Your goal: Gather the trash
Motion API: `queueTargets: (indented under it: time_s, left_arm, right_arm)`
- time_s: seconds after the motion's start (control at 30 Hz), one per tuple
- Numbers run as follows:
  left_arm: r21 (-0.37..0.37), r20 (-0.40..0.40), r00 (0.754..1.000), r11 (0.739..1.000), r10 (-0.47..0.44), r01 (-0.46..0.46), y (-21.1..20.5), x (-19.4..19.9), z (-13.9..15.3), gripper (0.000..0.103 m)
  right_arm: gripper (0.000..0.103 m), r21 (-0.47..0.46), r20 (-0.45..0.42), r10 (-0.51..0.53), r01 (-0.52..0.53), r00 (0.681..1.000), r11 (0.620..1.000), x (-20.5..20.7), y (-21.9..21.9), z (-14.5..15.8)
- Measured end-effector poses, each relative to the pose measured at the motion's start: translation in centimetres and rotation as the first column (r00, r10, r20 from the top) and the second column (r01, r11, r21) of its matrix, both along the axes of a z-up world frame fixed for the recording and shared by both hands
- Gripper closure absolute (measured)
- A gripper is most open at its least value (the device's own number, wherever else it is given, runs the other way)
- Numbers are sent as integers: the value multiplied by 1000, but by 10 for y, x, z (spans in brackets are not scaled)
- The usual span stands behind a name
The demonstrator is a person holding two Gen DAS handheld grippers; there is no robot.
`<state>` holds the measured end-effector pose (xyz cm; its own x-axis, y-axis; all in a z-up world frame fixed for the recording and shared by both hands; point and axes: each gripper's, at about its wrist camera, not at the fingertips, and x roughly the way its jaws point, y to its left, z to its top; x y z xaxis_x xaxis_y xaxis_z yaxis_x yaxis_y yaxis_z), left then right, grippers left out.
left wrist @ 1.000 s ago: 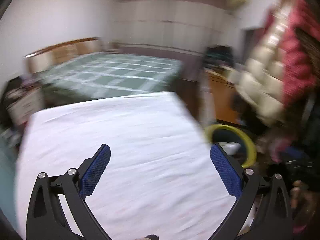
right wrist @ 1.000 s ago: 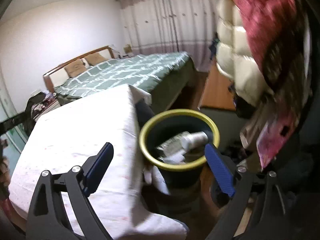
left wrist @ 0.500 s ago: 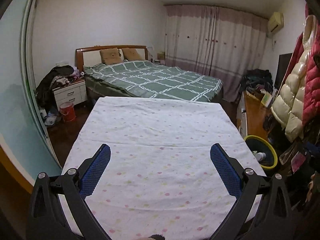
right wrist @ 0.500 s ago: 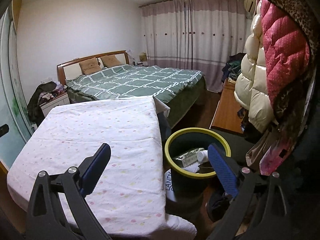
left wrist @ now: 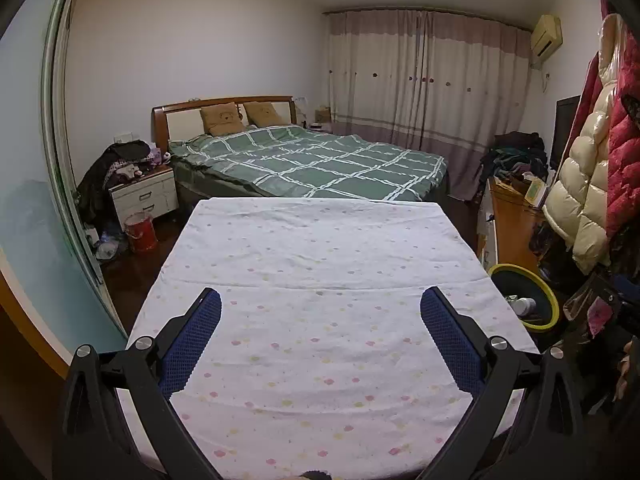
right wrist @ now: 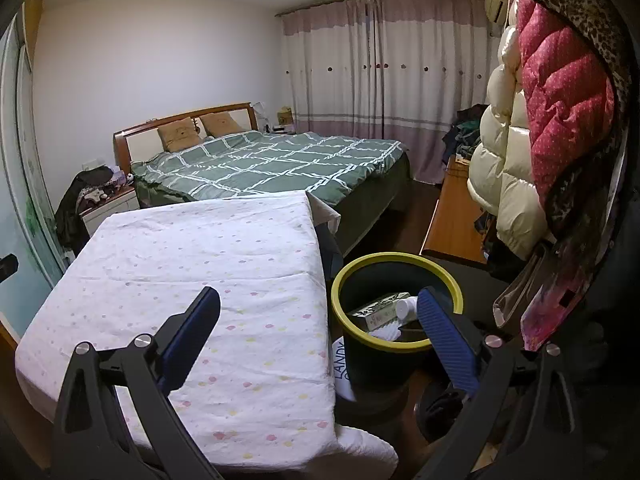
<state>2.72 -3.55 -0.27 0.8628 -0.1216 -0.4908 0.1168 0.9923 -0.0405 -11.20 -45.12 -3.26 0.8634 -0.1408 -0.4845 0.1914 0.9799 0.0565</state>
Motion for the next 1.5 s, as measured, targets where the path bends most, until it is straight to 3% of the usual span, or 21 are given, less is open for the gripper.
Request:
queueTargets:
  time_s: [1.5]
  left_arm:
    - [6,-34,999,1000,-8,8,-9,10,-9,5]
  right_arm:
    - [8,7,5,-6,6,1000,1000,0,1,0]
